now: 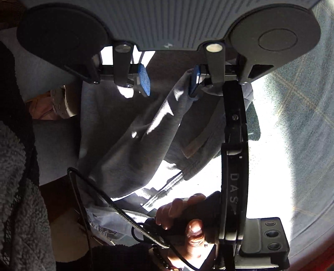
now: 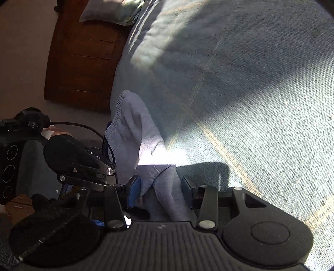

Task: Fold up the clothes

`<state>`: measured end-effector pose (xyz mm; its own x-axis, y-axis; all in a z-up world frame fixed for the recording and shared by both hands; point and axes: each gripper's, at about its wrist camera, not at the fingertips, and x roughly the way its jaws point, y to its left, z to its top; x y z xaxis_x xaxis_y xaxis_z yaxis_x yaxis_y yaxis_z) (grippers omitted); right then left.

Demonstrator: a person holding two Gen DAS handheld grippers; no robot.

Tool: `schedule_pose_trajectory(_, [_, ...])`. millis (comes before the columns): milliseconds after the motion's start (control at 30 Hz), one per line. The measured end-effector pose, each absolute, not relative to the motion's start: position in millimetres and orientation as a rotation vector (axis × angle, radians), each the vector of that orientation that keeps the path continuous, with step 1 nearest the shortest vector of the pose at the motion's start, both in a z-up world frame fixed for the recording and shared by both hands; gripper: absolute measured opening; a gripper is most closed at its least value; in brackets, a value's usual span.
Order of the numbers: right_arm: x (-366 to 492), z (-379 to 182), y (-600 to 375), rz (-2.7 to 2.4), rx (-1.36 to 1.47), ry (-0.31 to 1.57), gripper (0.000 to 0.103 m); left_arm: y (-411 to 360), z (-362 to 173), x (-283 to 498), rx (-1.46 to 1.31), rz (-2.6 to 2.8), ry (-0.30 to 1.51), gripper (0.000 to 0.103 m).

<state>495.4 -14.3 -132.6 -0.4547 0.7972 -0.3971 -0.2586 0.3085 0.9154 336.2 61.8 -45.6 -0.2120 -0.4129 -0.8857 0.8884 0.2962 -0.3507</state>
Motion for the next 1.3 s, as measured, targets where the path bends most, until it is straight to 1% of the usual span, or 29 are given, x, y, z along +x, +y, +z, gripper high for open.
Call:
schedule_pose_trajectory(100, [495.6, -126.4, -5.7, 1.396, 0.496, 1.546, 0.049, 72.5, -32.5, 343.3, 0.446, -1.238, 1.242, 0.039])
schedule_pose_trajectory(200, [492.6, -112.0, -1.8, 1.443, 0.389, 1.468, 0.051, 79.8, -20.4, 343.4, 0.377, -1.183, 1.217, 0.039])
schedule_pose_trajectory(267, [490.1, -101.0, -1.7, 1.464, 0.306, 1.415, 0.051, 88.6, -17.3, 342.1, 0.329, -1.15, 1.22, 0.043])
schedule_pose_trajectory(367, [491.1, -87.6, -8.2, 1.434, 0.233, 1.359, 0.051, 100.8, -26.3, 338.7, 0.285, -1.097, 1.241, 0.044])
schedule_pose_trajectory(533, [500.7, -75.0, -26.6, 1.296, 0.266, 1.286, 0.051, 107.0, -48.1, 345.1, 0.259, -0.994, 1.234, 0.044])
schedule_pose_trajectory(733, [500.0, -100.9, -26.8, 1.27, 0.441, 1.411, 0.053, 108.8, -64.8, 359.7, 0.231, -0.935, 1.227, 0.044])
schedule_pose_trajectory(900, [504.7, -135.1, -4.3, 1.245, 0.596, 1.495, 0.053, 110.3, -66.2, 358.5, 0.228, -0.933, 1.218, 0.044])
schedule_pose_trajectory(967, [507.7, -138.3, 2.5, 1.234, 0.601, 1.489, 0.049, 112.9, -65.3, 358.5, 0.217, -0.921, 1.214, 0.044])
schedule_pose_trajectory(1000, [508.1, -134.7, 2.4, 1.225, 0.582, 1.483, 0.039, 114.1, -64.4, 358.6, 0.213, -0.913, 1.208, 0.044])
schedule_pose_trajectory(1033, [507.8, -128.6, 1.1, 1.214, 0.537, 1.475, 0.021, 115.5, -62.3, 359.2, 0.209, -0.899, 1.201, 0.044])
schedule_pose_trajectory(1067, [508.3, -123.2, 4.3, 1.21, 0.47, 1.453, 0.012, 116.8, -60.5, 360.3, 0.198, -0.895, 1.192, 0.044])
schedule_pose_trajectory(1100, [508.3, -119.0, 8.4, 1.209, 0.398, 1.43, 0.008, 118.1, -59.1, 361.6, 0.184, -0.889, 1.176, 0.044])
schedule_pose_trajectory(1233, [511.0, -116.4, 23.0, 1.24, 0.232, 1.402, 0.007, 117.5, -69.2, 372.2, 0.152, -0.833, 1.154, 0.044])
schedule_pose_trajectory(1300, [513.7, -119.6, 24.2, 1.23, 0.232, 1.429, 0.007, 116.6, -73.8, 375.6, 0.135, -0.822, 1.148, 0.044])
